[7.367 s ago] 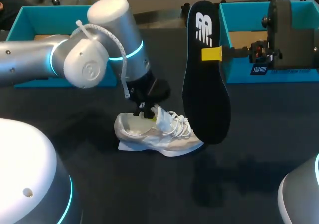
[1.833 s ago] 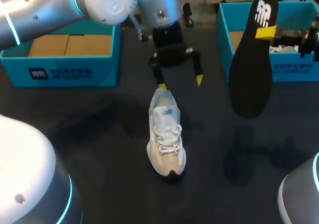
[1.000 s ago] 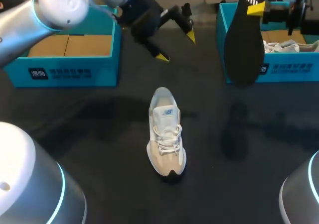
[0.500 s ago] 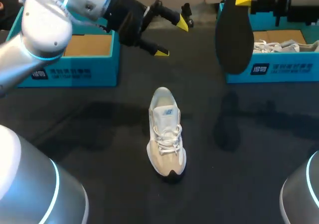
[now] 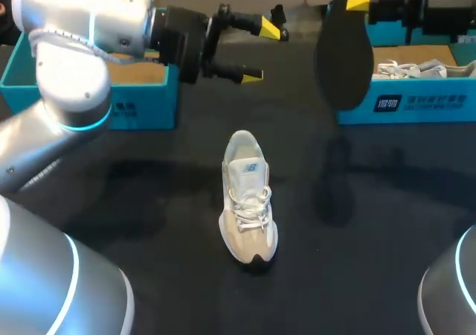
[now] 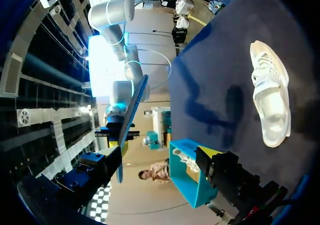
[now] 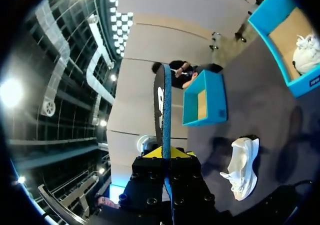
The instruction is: Take the shoe out of the shoebox, open the shoe tongue, remove and reinsert the insole, then place the shoe into the shoebox
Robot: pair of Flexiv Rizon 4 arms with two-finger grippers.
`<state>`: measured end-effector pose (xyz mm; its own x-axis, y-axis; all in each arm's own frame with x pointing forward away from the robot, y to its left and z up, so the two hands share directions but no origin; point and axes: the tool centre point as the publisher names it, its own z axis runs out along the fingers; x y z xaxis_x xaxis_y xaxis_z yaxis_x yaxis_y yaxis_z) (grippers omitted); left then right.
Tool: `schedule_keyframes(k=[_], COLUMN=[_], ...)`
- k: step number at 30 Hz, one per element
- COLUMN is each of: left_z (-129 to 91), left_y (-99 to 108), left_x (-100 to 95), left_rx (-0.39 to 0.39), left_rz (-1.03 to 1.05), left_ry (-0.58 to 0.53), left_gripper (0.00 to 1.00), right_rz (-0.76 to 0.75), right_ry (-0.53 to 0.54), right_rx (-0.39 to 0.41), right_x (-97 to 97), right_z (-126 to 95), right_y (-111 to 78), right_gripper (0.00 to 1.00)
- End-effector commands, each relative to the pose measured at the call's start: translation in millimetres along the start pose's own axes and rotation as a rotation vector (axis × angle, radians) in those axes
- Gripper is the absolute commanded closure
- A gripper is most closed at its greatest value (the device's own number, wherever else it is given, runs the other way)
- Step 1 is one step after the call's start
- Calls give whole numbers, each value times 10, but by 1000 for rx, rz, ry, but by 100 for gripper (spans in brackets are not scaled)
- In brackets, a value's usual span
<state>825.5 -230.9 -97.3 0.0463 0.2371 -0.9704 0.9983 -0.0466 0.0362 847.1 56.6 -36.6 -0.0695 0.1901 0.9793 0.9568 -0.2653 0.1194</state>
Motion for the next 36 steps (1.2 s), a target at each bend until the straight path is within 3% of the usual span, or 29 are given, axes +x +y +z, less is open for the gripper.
schedule_keyframes(k=[1, 6, 15, 19, 25, 27, 30, 33, 34, 36], left_z=[66, 99, 182, 230, 280, 286, 289, 296, 304, 320], left_y=[-18, 0, 55, 58, 49, 48, 43, 34, 34, 42], left_x=[10, -43, -107, -131, -158, -162, -167, -168, -167, -168], left_rx=[-10, -30, -46, -43, -34, -34, -30, -23, -22, -21], left_rz=[9, 29, 36, 34, 36, 36, 35, 34, 34, 30], left_ry=[-86, -139, -206, -226, -248, -255, -263, -265, -266, -270], left_gripper=[0, 0, 0, 7, 37, 53, 63, 83, 98, 100], right_rz=[26, 77, 148, 153, 171, 172, 178, 182, 182, 183], right_ry=[-12, 14, 27, 38, 36, 36, 37, 37, 37, 39], right_rx=[7, 0, 56, 78, 103, 106, 108, 107, 107, 108], right_x=[-23, -74, -132, -134, -151, -157, -170, -191, -192, -189], right_z=[231, 389, 620, 691, 775, 785, 795, 801, 805, 819], right_y=[77, 31, -17, -9, -14, -19, -28, -31, -28, -23], right_gripper=[100, 100, 100, 100, 100, 100, 100, 100, 100, 100])
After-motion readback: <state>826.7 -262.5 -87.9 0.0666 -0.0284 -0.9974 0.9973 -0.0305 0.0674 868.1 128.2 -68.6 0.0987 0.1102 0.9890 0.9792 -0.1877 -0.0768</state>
